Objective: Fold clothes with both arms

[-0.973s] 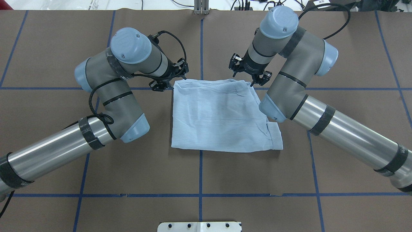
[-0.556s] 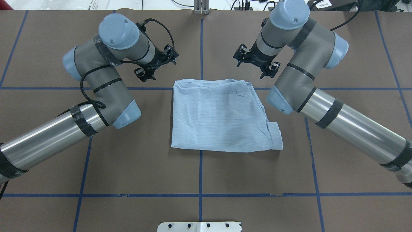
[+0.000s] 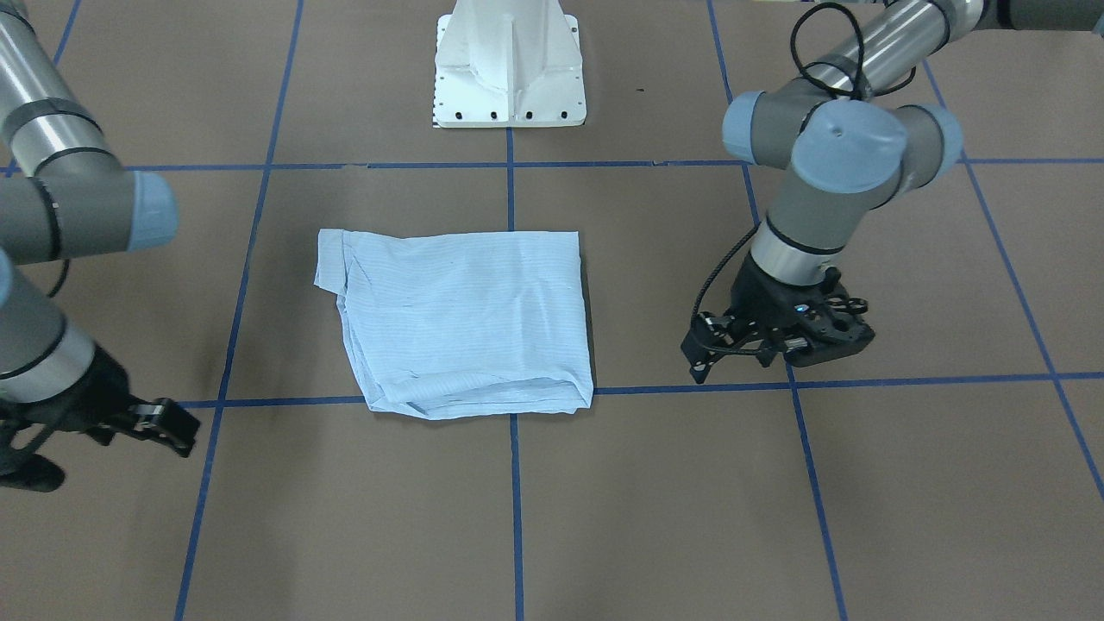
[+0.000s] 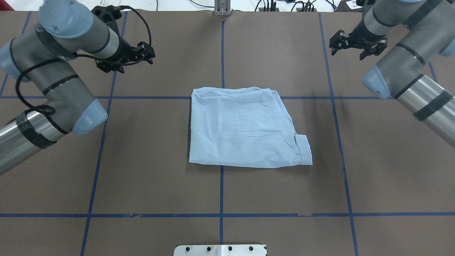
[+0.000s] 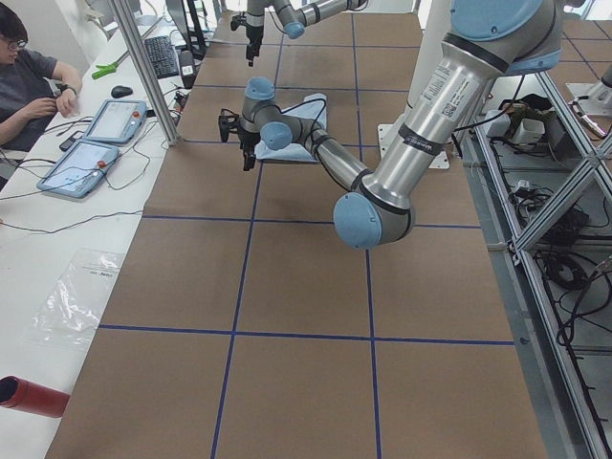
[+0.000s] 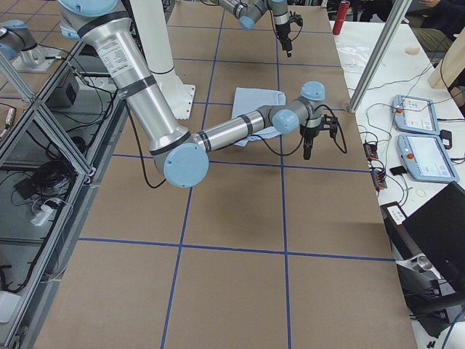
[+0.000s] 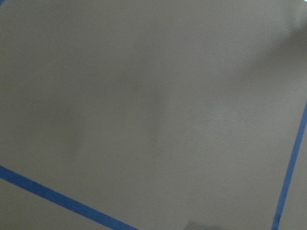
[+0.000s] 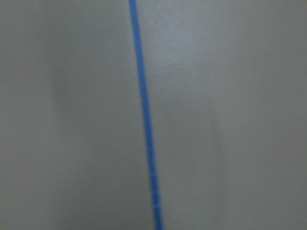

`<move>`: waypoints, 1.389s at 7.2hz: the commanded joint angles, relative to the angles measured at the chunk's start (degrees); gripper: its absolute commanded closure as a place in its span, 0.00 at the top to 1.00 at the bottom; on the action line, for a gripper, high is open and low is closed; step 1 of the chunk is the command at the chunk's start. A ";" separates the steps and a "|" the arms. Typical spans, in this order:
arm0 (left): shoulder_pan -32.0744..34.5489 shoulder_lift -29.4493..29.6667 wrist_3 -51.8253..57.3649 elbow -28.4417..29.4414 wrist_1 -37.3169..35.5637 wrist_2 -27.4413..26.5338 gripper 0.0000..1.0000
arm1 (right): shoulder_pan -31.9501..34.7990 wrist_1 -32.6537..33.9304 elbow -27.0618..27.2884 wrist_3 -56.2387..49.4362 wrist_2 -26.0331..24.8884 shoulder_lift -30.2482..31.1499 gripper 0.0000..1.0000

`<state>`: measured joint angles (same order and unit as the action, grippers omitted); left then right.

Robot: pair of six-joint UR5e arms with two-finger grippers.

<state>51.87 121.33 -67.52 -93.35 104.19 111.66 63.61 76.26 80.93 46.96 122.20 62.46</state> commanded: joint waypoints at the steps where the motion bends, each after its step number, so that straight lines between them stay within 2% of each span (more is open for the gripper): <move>1: 9.35 -5.03 21.11 -3.77 -6.00 4.77 1.00 | 9.74 0.11 -0.41 -22.69 5.05 8.08 1.00; 4: 20.52 -15.65 48.71 -4.39 -6.54 8.91 1.00 | 19.07 3.87 -0.68 -46.89 8.30 16.89 1.00; 5: 24.64 -20.21 61.16 -4.65 -6.02 10.41 1.00 | 22.06 5.11 -0.25 -52.27 10.49 19.69 1.00; 6: 29.47 -23.74 69.11 -4.48 -6.19 13.73 1.00 | 25.92 6.95 0.72 -53.63 13.12 21.81 1.00; 7: 30.30 -26.47 68.24 -4.39 -5.32 16.28 1.00 | 26.65 6.71 2.73 -53.64 13.24 24.96 1.00; 9: 30.48 -27.11 66.91 -1.60 2.46 16.05 1.00 | 28.05 6.35 3.71 -53.55 13.24 28.22 1.00; 10: 30.57 -30.42 67.17 -0.71 4.16 15.78 1.00 | 28.50 5.40 3.89 -53.55 13.15 30.51 1.00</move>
<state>82.21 93.75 -0.50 -95.43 105.14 127.58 91.25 82.40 84.51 -6.45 135.37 90.22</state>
